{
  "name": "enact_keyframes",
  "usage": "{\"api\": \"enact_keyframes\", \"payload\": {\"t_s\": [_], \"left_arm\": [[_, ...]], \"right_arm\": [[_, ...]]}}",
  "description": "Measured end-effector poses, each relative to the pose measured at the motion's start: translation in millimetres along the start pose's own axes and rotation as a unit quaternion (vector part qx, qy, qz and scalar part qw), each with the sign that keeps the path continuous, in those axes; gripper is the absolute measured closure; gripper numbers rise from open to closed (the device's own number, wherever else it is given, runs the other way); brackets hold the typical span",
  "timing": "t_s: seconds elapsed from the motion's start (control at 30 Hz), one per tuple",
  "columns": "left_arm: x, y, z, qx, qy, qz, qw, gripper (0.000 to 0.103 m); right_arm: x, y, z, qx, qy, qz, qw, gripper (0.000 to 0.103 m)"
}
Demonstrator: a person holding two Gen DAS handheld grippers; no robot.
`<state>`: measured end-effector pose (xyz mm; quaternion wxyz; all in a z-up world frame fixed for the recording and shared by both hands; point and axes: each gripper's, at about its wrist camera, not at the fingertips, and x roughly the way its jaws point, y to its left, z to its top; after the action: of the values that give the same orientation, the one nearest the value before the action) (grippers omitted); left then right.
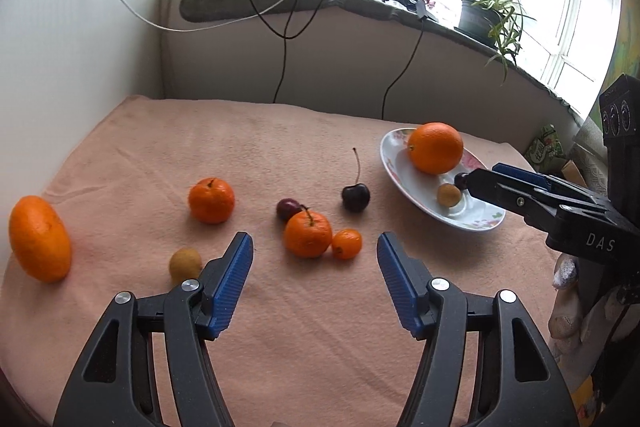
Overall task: Organize fruits
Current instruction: 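Grasp a second brown kiwi fruit with the left gripper while the right gripper reaches a small tangerine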
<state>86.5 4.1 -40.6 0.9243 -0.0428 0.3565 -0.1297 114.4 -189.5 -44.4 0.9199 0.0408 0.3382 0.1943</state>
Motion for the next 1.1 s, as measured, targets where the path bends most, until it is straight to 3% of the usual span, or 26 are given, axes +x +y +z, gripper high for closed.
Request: {"api": "enact_keyframes", "payload": {"t_s": [0.17,0.5,0.6,0.7,0.8,0.87,0.97,1.1], "left_arm": [[-11.9,27.6,-5.9,-0.02,-0.006,0.024,0.9995,0.039],[-10.6,74.4,-16.1,-0.073,0.009,0.039,0.9966,0.039],[-6.2,80.0,-17.8,-0.077,0.014,0.035,0.9963,0.047],[0.2,84.3,-17.9,-0.084,0.02,0.027,0.9959,0.053],[6.5,84.2,-18.4,-0.081,0.027,0.026,0.996,0.06],[9.6,83.6,-18.5,-0.078,0.031,0.026,0.9961,0.061],[13.9,83.8,-18.0,-0.081,0.035,0.025,0.9958,0.063],[17.4,82.6,-16.4,-0.076,0.038,0.026,0.9961,0.064]], "right_arm": [[12.1,19.5,-3.3,-0.019,0.014,0.024,0.999,0.025],[38.7,43.0,-12.2,-0.042,0.044,0.05,0.997,0.025],[45.8,47.4,-15.2,-0.048,0.052,0.05,0.996,0.025],[53.4,49.8,-17.2,-0.051,0.065,0.055,0.995,0.034],[61.8,49.9,-19.5,-0.049,0.076,0.056,0.994,0.035],[66.7,48.9,-20.7,-0.047,0.082,0.056,0.994,0.036],[75.9,47.4,-21.9,-0.044,0.093,0.056,0.993,0.046],[88.5,43.9,-22.7,-0.035,0.108,0.054,0.992,0.047]]}}
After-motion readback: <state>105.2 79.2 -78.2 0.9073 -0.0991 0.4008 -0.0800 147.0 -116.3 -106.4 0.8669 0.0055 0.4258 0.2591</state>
